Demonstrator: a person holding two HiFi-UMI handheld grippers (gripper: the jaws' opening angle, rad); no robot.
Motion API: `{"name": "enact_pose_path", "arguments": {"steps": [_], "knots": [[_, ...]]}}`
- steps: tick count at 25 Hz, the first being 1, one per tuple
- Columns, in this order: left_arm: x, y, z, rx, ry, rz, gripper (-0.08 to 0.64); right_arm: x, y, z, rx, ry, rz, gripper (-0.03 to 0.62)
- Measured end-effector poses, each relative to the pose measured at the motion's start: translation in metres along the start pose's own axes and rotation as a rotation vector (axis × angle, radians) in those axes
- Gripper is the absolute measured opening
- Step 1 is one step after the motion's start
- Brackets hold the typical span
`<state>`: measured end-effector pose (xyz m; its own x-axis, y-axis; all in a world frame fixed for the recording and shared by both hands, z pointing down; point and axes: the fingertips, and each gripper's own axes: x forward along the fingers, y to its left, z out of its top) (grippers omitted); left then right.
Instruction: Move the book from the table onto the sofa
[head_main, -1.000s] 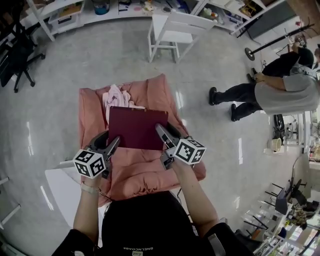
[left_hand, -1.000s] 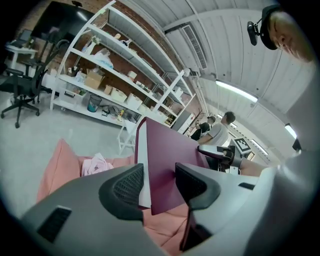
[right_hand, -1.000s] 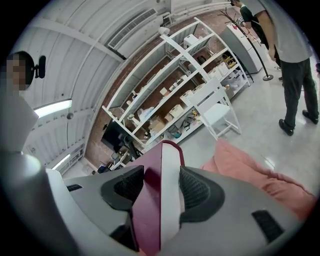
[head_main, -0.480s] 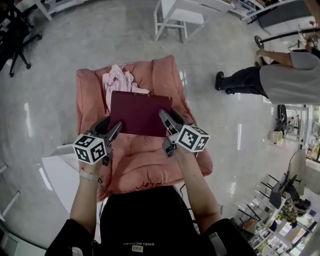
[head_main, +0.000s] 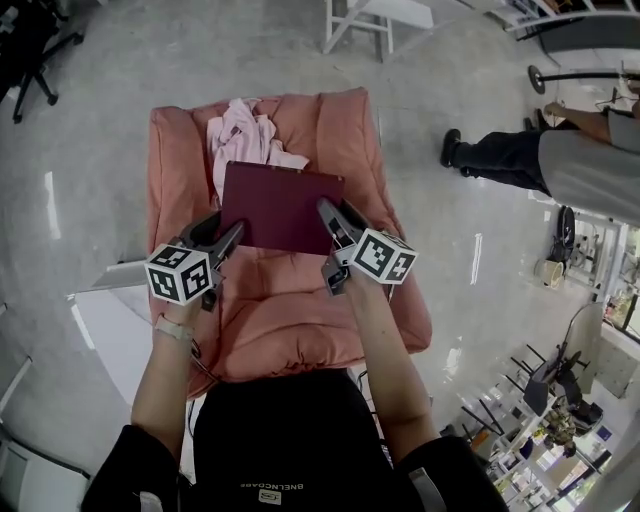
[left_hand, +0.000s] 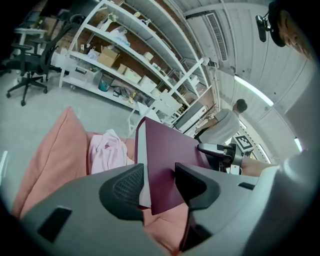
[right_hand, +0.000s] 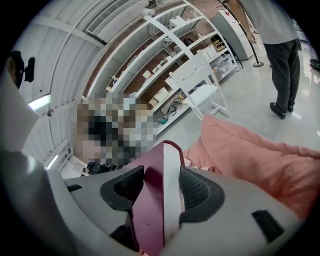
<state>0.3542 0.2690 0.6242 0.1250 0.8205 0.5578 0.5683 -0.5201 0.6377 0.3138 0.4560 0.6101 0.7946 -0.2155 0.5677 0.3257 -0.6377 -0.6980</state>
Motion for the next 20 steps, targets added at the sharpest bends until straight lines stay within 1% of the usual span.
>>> {"name": "enact_pose_path", "arguments": {"steps": [6,13,20], "knots": [[0.027,0.035,-0.014,-0.022,0.022,0.017,0.201,0.034,-0.033,-0.016,0.034,0.028,-0.042,0.239],[0.050,0.060,-0.035,-0.055,0.061,0.032,0.201,0.057,-0.062,-0.034,0.058,0.063,-0.090,0.236],[0.077,0.091,-0.055,-0.067,0.083,0.053,0.199,0.089,-0.103,-0.059,0.092,0.096,-0.127,0.233]]}}
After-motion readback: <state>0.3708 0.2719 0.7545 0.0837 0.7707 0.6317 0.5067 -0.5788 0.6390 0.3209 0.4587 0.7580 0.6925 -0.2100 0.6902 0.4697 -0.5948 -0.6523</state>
